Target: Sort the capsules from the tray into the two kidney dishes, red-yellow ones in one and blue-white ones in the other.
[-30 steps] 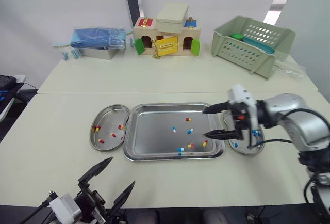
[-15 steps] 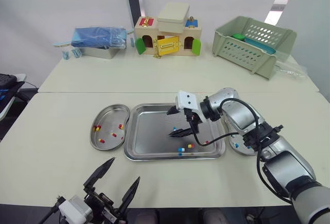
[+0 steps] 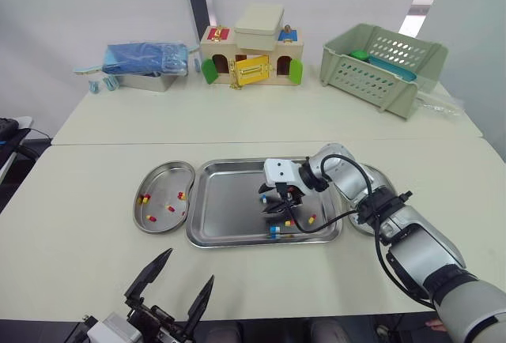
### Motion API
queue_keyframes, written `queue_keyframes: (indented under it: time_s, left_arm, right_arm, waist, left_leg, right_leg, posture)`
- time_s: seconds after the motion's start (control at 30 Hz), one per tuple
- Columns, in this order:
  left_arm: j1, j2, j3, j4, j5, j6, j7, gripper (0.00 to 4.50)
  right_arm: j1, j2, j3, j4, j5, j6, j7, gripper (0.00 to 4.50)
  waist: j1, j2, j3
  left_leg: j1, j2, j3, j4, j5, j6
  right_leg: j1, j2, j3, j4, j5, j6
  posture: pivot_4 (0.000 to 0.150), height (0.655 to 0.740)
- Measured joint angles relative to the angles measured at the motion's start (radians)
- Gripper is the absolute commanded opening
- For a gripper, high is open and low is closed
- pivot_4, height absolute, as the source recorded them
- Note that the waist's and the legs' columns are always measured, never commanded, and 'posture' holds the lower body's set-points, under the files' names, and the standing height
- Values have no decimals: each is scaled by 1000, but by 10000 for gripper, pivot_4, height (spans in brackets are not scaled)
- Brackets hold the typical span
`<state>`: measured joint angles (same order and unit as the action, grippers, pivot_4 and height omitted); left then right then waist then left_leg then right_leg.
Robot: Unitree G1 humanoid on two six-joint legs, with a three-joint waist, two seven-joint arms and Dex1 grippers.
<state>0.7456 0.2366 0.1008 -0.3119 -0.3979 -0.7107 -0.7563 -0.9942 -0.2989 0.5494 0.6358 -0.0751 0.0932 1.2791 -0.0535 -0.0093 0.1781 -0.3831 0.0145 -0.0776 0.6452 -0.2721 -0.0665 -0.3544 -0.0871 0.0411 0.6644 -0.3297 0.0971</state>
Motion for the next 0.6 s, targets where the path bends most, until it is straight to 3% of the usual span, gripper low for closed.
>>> queue_keyframes:
  time_s: [0.53, 0.6]
  left_arm:
    - [5, 35, -17, 5, 0, -16, 4, 45000]
    - [5, 36, -18, 5, 0, -16, 5, 45000]
  right_arm:
    - [-17, 27, -26, 79, -51, -17, -14, 28694]
    - [-18, 28, -29, 81, -54, -15, -14, 24476]
  waist:
    - [-3, 0, 0]
    - [-3, 0, 0]
  left_leg:
    - [0, 0, 0, 0, 0, 0]
    - [0, 0, 0, 0, 0, 0]
  right_leg:
    - [0, 0, 0, 0, 0, 0]
    - [0, 0, 0, 0, 0, 0]
  posture:
    - [1500, 7400]
    - [1500, 7400]
